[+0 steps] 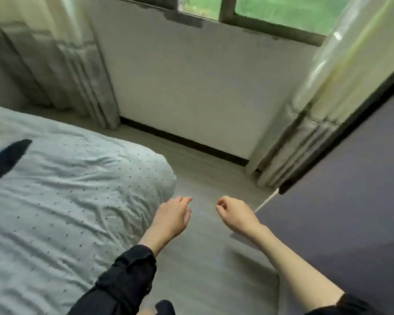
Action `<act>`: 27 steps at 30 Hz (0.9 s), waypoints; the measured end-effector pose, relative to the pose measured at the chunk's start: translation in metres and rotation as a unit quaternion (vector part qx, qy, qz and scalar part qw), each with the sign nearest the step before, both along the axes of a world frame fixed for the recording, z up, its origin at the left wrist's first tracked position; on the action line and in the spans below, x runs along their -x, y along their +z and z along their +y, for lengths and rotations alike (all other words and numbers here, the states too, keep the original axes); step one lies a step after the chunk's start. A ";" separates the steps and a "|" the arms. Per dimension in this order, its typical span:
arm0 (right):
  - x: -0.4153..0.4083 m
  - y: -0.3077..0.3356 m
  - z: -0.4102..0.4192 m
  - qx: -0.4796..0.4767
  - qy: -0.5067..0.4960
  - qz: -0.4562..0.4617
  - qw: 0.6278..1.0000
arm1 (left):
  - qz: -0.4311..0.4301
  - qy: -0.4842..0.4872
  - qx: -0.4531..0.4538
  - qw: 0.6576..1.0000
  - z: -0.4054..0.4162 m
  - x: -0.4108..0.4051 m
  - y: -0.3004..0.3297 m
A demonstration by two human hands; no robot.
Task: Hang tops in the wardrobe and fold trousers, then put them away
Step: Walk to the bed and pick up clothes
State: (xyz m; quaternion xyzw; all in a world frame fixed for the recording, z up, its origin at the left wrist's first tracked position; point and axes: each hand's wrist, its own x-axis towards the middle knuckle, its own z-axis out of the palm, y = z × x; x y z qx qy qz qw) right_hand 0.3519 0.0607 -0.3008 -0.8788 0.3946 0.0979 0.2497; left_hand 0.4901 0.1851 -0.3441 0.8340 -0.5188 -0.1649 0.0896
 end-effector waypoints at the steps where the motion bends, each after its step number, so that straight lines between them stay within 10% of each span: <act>1: -0.026 -0.003 0.011 -0.006 0.027 0.003 1.000 | 0.002 0.029 -0.001 1.000 0.020 -0.021 -0.002; 15: -0.419 -0.036 0.225 -0.063 0.349 -0.018 0.935 | 0.036 0.371 -0.024 0.928 0.298 -0.314 -0.036; 27: -0.544 -0.082 0.314 -0.090 0.418 0.026 0.904 | -0.098 0.515 -0.021 0.851 0.398 -0.470 -0.058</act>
